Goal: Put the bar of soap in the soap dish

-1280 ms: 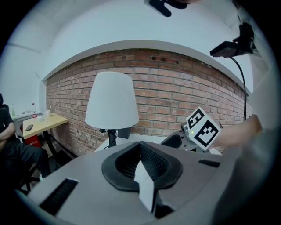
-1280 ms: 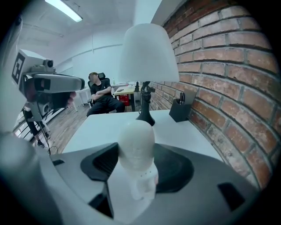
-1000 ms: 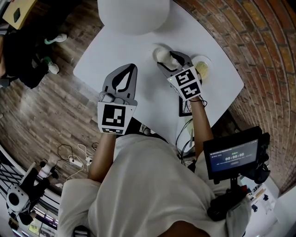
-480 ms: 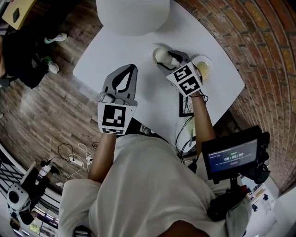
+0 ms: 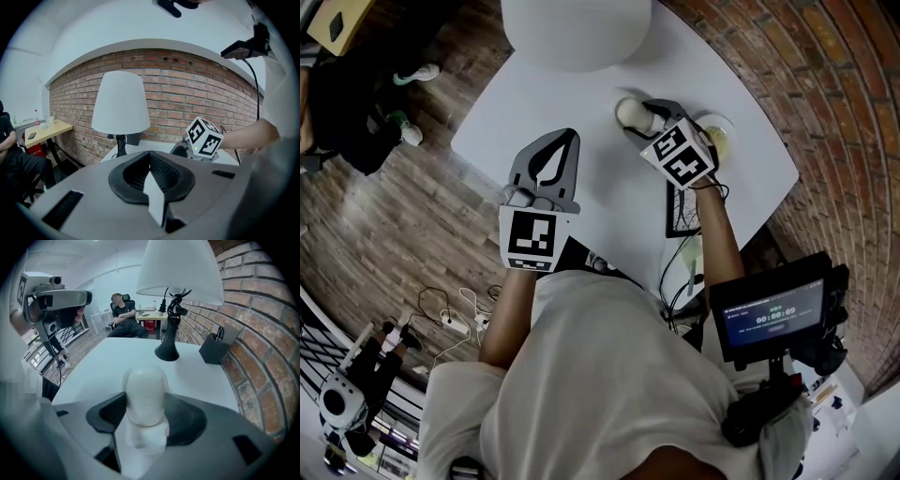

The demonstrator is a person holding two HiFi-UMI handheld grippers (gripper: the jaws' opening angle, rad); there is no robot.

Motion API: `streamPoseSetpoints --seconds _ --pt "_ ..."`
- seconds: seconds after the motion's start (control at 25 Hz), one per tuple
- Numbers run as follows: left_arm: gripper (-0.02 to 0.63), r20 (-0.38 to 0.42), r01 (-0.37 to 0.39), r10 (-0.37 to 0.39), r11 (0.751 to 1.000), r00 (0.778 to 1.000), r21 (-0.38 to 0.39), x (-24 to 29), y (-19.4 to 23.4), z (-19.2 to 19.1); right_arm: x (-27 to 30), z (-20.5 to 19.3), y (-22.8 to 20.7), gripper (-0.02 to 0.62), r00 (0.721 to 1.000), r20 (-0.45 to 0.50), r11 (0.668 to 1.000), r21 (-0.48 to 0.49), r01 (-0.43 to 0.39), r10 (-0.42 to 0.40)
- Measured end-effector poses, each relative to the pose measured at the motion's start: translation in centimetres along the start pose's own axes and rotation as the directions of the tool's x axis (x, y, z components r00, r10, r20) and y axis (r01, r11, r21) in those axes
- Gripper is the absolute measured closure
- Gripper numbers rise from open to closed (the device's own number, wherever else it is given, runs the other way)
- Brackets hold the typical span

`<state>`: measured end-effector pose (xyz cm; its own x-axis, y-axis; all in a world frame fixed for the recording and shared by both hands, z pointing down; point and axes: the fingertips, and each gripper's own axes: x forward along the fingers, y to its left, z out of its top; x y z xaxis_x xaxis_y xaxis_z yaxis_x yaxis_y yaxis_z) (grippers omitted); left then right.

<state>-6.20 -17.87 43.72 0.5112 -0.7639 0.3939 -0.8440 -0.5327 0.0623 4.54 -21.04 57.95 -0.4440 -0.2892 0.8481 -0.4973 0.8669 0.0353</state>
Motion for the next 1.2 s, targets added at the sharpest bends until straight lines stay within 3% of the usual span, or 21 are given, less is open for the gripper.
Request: streamPoseSetpoints --seconds 0.2,0.68,1.2 --pt "0.600 -0.005 -0.011 0.011 1.000 1.000 0.000 -0.25 0.43 -0.02 0.08 0.10 0.10 0.339 0.999 -0.027 0.999 -0.038 -0.036 0.035" --pt "0.600 -0.006 -0.020 0.020 1.000 1.000 0.003 -0.34 0.75 0.02 0.28 0.07 0.04 0.339 0.992 -0.049 0.993 -0.020 -0.117 0.116" --pt "0.600 -0.006 -0.018 0.018 1.000 1.000 0.007 -0.15 0.65 0.01 0.57 -0.33 -0.35 0.339 0.993 -0.036 0.993 -0.005 -0.116 0.116"
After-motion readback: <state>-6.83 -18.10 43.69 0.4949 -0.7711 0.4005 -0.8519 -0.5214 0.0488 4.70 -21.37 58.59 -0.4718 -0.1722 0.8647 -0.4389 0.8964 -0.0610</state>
